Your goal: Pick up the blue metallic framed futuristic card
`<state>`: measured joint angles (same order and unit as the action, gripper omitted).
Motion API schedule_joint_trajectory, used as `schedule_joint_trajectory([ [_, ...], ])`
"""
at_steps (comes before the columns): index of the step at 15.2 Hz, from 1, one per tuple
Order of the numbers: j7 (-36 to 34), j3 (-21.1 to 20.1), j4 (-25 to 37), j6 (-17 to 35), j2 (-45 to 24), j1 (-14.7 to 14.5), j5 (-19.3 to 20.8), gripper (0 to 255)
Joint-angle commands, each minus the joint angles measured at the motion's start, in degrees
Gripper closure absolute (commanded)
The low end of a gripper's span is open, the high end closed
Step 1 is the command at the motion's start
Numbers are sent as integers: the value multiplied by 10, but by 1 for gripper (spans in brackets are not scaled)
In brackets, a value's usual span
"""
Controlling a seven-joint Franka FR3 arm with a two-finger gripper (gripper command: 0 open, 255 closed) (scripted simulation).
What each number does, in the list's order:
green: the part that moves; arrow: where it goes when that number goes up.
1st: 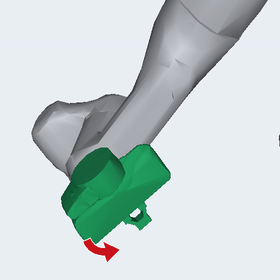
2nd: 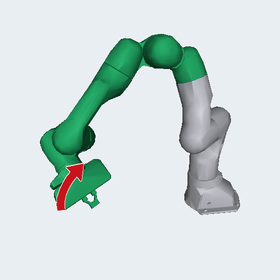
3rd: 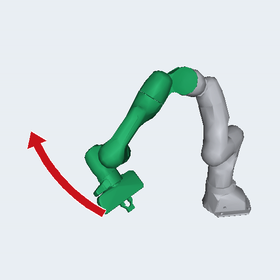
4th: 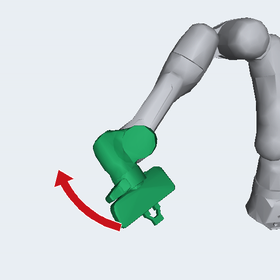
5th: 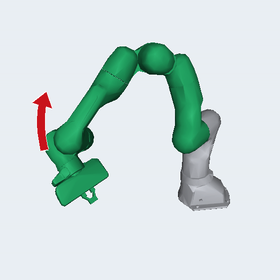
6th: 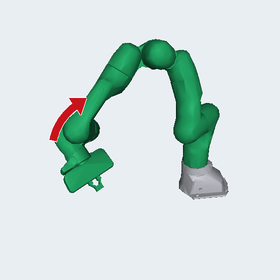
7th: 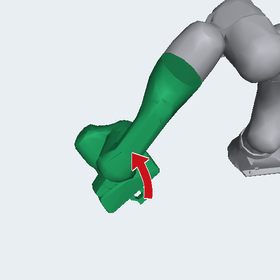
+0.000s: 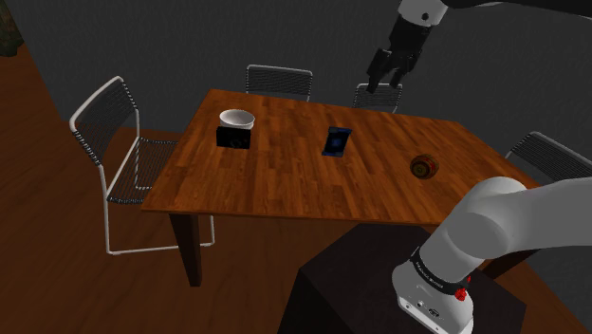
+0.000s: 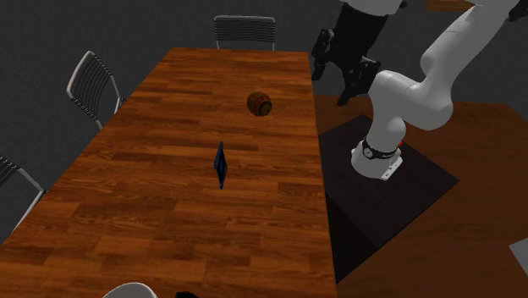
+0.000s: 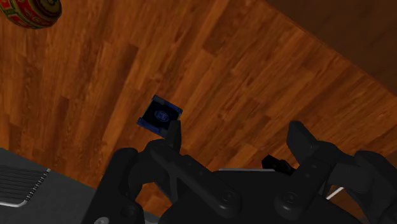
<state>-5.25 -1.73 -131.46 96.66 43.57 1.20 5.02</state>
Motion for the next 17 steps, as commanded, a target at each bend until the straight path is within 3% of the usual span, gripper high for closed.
schedule_joint_trajectory([
  [1, 0, 0, 0, 0, 0, 0, 0, 0],
  [10, 264, 157, 22, 56, -127, -27, 12, 0],
  [17, 479, 258, 102, 79, -289, -55, -25, 0],
])
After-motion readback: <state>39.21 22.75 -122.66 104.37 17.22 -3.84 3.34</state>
